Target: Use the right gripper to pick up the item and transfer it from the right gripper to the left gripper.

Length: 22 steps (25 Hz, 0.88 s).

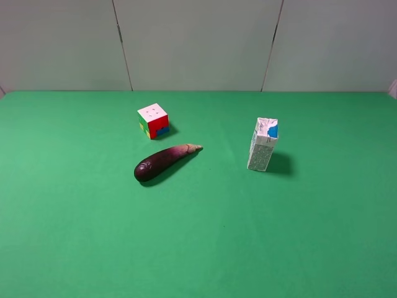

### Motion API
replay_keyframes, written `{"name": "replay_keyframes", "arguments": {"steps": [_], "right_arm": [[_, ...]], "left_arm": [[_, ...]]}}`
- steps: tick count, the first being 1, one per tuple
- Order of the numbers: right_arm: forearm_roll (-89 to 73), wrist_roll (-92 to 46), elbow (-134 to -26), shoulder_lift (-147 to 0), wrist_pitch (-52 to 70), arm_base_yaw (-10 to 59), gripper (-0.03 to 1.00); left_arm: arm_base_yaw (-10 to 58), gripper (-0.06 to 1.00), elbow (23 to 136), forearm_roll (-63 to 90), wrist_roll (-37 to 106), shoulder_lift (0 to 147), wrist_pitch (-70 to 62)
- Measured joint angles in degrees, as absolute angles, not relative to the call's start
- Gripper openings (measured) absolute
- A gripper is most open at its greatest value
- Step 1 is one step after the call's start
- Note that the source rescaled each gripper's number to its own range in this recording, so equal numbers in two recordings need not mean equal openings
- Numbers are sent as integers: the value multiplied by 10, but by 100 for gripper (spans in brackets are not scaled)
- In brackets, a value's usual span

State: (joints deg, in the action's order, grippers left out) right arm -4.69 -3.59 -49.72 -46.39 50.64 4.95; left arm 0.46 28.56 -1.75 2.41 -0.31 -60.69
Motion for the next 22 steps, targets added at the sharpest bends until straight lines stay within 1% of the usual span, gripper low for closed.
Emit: {"name": "replay_keyframes", "arguments": {"steps": [8, 14, 18, 22], "right_arm": [[-42, -41, -592, -641, 503, 136, 100], [-39, 0, -686, -757, 513, 201, 100], [-38, 36, -737, -826, 522, 223, 100], [-34, 62, -767, -887, 528, 226, 100]], "left_arm": [[5, 100, 286, -17, 24, -3, -607], [5, 100, 286, -17, 24, -3, -607], [5, 100, 286, -17, 24, -3, -607], [5, 100, 286, -17, 24, -3, -607]]}}
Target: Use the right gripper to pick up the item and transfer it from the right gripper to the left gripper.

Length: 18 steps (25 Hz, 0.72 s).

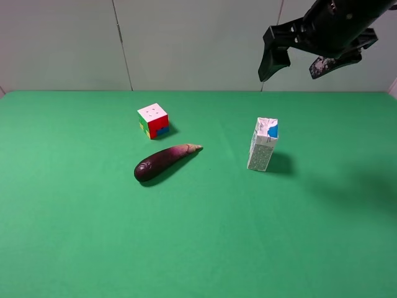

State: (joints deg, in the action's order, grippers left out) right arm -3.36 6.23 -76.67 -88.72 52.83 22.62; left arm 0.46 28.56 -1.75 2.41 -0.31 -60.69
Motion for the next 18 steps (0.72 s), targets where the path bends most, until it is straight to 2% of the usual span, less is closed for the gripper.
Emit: {"name": "replay_keyframes", "arguments": {"steps": [18], "right_arm": [[38, 134, -773, -1063, 528, 226, 100]], "left_arm": [[5, 100, 286, -17, 24, -3, -607]]}}
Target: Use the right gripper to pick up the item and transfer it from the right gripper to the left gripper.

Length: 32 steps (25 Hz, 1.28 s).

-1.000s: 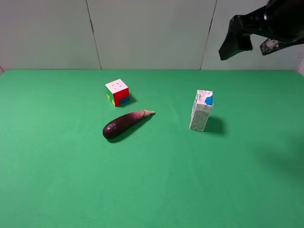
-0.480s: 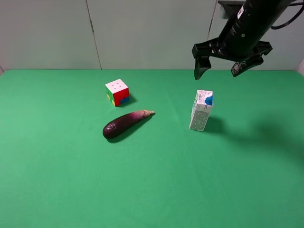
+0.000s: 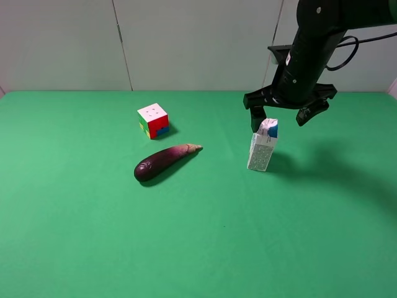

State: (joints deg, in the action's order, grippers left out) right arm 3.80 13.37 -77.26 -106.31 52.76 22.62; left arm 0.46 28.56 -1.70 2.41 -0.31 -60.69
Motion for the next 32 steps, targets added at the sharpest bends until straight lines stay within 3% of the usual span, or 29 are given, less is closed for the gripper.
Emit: {"name": "replay_keyframes", "arguments": {"steps": [14, 15, 17, 20, 22, 32], "right_arm": [[30, 136, -774, -1124, 498, 226, 100], [29, 136, -774, -1124, 497, 226, 97], [29, 136, -774, -1124, 492, 226, 79], [27, 136, -774, -1124, 488, 226, 35], [23, 136, -774, -1124, 487, 226, 0], [22, 136, -774, -1124, 487, 226, 0]], "left_arm": [[5, 100, 286, -17, 24, -3, -607], [5, 100, 286, -17, 24, -3, -607], [5, 100, 286, -17, 24, -3, -607], [5, 100, 286, -17, 24, -3, -607], [5, 100, 286, -17, 24, -3, -607], [5, 100, 286, -17, 24, -3, -607]]}}
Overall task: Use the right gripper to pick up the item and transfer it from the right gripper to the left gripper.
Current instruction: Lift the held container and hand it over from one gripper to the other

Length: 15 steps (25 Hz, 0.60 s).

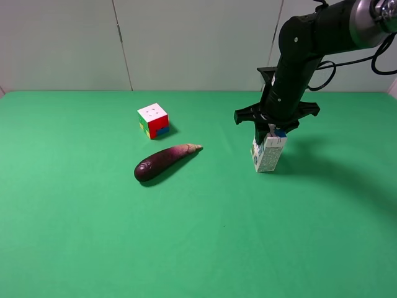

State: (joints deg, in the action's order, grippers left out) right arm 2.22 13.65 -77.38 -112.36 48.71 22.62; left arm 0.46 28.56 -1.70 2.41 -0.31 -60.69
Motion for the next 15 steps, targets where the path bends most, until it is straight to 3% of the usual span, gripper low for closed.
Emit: {"name": "replay_keyframes", "arguments": {"steps": [15], "right_arm": [[23, 136, -772, -1040, 484, 226, 0]], "left_arm": [[5, 100, 286, -17, 24, -3, -607]]}}
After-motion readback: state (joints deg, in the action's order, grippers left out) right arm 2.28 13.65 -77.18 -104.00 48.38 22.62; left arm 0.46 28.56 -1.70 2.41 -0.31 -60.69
